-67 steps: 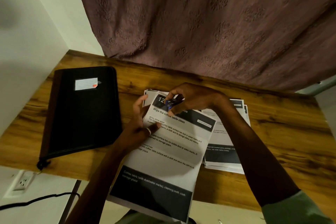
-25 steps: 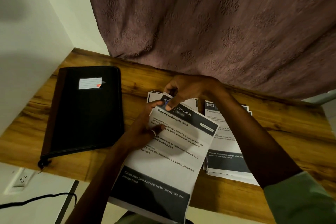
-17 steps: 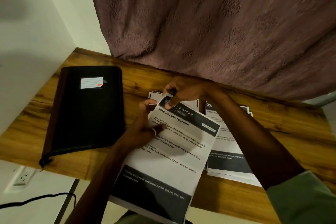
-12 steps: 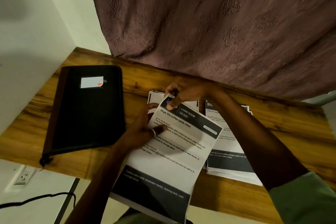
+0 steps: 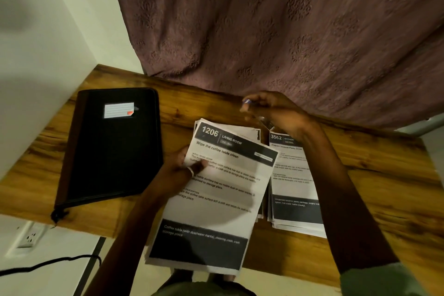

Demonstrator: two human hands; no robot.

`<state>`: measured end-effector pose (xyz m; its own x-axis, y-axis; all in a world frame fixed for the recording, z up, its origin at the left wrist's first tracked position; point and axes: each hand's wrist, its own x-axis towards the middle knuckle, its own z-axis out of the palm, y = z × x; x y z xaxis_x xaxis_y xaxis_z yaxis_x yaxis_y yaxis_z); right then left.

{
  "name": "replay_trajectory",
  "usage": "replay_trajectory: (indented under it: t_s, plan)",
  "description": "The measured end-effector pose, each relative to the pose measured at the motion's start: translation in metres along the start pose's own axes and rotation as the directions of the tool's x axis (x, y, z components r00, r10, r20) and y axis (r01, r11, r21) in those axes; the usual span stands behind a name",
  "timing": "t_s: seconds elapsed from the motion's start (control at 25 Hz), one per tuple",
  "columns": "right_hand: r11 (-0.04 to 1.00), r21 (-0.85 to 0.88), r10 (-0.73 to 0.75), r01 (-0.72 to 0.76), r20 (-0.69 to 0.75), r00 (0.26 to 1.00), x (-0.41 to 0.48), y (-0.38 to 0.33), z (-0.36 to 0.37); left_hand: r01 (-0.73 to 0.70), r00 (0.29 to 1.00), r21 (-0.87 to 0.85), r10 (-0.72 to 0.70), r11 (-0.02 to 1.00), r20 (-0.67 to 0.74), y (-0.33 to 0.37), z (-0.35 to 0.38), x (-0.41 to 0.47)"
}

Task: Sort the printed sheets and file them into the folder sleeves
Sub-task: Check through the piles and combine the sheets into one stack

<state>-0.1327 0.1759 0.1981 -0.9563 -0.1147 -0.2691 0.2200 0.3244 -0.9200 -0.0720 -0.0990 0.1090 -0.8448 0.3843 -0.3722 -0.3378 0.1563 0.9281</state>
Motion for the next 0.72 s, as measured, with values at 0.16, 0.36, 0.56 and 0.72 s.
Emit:
replay_trajectory:
  t_s: [0.16, 0.36, 0.56, 0.72]
  plan:
    - [0.869, 0.491, 0.224, -0.055, -0.291, 0.93, -0.028, 0.075, 0.012, 0.01, 0.988, -0.121, -0.028, 0.993, -0.15, -0.01, -0.01, 0.001]
    - [0.695, 0.7, 0.443, -0.165, -0.237, 0.865, -0.074, 0.151, 0.069, 0.025, 0.975, -0.28, -0.085, 0.96, -0.205, -0.013, -0.007, 0.002]
    - [0.695, 0.683, 0.399, -0.224, -0.107, 0.911, -0.1, 0.166, 0.087, 0.093, 0.966, -0.324, -0.164, 0.942, -0.2, -0.01, 0.015, 0.01]
    - [0.825, 0.522, 0.417, -0.216, -0.305, 0.856, -0.116, 0.168, 0.068, 0.164, 0.956, -0.21, -0.208, 0.964, -0.207, -0.016, 0.045, 0.029]
